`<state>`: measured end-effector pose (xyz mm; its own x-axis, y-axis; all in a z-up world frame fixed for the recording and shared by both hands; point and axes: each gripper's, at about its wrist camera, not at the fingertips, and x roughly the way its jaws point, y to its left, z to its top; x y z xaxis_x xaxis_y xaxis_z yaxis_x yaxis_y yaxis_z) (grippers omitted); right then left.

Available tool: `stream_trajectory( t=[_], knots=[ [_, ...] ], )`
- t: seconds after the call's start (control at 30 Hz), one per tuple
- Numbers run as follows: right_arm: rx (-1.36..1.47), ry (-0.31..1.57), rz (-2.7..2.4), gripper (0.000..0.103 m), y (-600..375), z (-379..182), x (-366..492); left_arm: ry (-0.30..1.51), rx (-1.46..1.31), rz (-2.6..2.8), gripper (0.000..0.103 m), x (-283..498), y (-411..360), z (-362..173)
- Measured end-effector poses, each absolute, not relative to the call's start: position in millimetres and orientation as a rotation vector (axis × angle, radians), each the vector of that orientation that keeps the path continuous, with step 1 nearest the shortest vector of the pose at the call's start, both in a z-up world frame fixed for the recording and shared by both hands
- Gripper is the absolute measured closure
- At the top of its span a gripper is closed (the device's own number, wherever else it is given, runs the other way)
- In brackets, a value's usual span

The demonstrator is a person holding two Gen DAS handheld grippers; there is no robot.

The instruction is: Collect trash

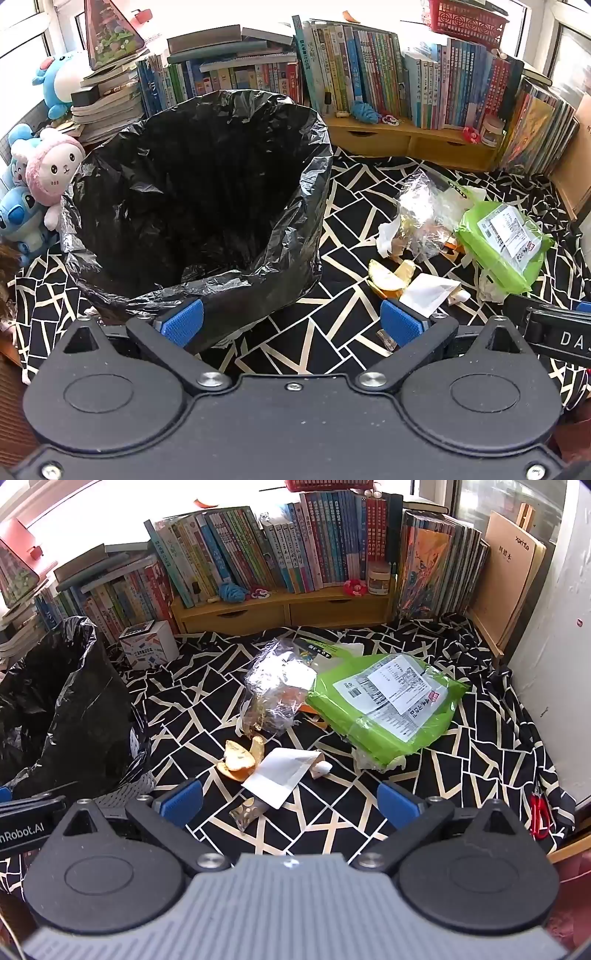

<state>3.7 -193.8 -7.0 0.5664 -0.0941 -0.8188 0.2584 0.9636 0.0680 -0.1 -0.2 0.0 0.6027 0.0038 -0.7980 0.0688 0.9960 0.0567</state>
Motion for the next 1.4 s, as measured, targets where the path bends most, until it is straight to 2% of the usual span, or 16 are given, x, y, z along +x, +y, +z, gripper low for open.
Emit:
stream_trajectory(
  t=[1.4],
  knots=[
    [0.188, 0.951, -0.213, 0.000, -194.9, -8.2, 4.2, 0.940, 0.077, -0.048, 0.001, -0.4, -2.9, -5.6]
  ],
)
